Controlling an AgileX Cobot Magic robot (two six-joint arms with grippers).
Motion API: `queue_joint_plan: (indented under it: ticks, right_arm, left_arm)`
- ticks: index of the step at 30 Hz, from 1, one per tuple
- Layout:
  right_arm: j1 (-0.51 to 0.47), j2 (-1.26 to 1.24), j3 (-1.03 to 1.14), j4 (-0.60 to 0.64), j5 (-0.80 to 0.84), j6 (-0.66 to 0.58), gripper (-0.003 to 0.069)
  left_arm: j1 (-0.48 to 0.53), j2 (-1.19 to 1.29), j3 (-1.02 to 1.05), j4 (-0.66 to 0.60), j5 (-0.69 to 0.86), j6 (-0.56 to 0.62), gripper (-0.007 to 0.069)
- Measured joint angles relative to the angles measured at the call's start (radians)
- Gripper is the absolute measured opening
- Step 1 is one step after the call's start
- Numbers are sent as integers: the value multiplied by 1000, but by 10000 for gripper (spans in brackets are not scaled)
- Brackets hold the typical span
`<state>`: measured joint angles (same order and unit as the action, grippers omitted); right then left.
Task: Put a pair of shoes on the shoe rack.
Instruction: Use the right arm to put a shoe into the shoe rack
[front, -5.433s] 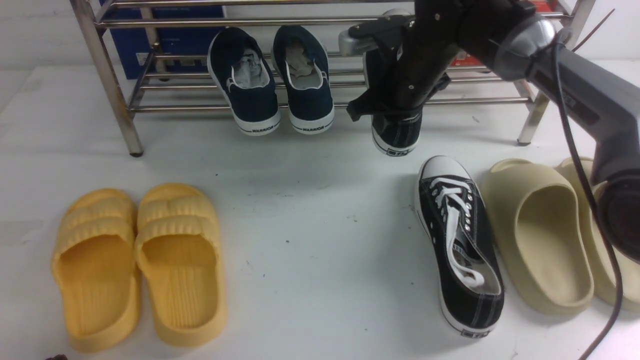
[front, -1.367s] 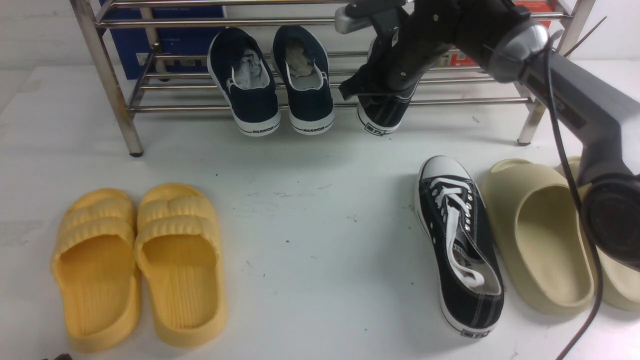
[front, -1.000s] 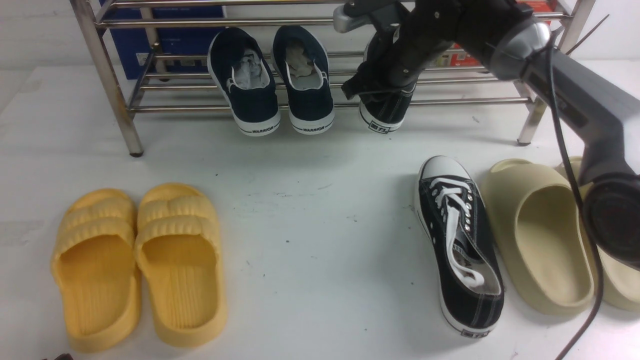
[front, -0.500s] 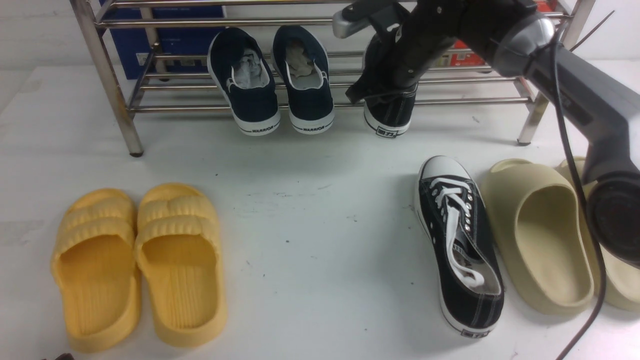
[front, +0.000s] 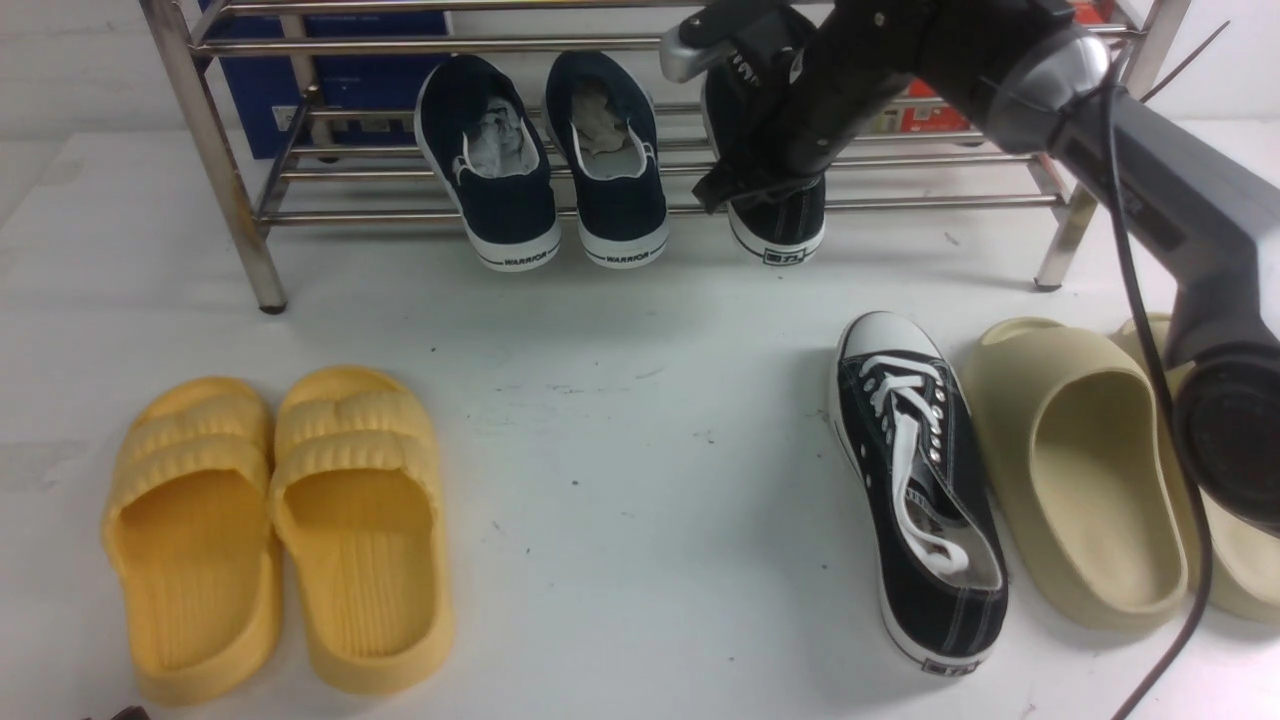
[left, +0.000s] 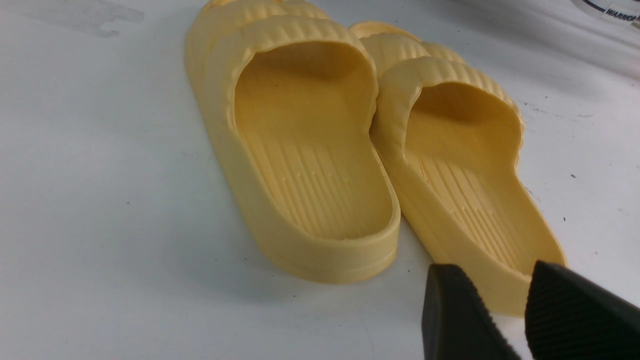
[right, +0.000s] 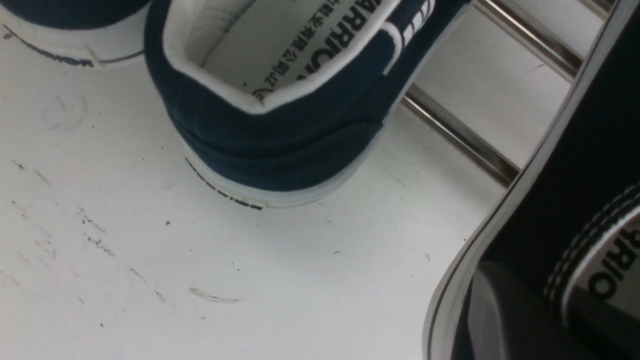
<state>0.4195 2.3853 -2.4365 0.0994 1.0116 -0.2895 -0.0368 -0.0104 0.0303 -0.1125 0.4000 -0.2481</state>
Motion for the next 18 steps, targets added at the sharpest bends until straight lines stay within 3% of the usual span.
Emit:
queue_joint_plan:
  ticks: [9, 18]
  right_arm:
    - [0, 0, 0, 0, -26, -1, 77]
    - [0, -33, 0, -7, -30, 5, 298]
  left_arm:
    - [0, 0, 0, 0, 0, 0, 236]
    - [0, 0, 0, 0, 0, 0, 237]
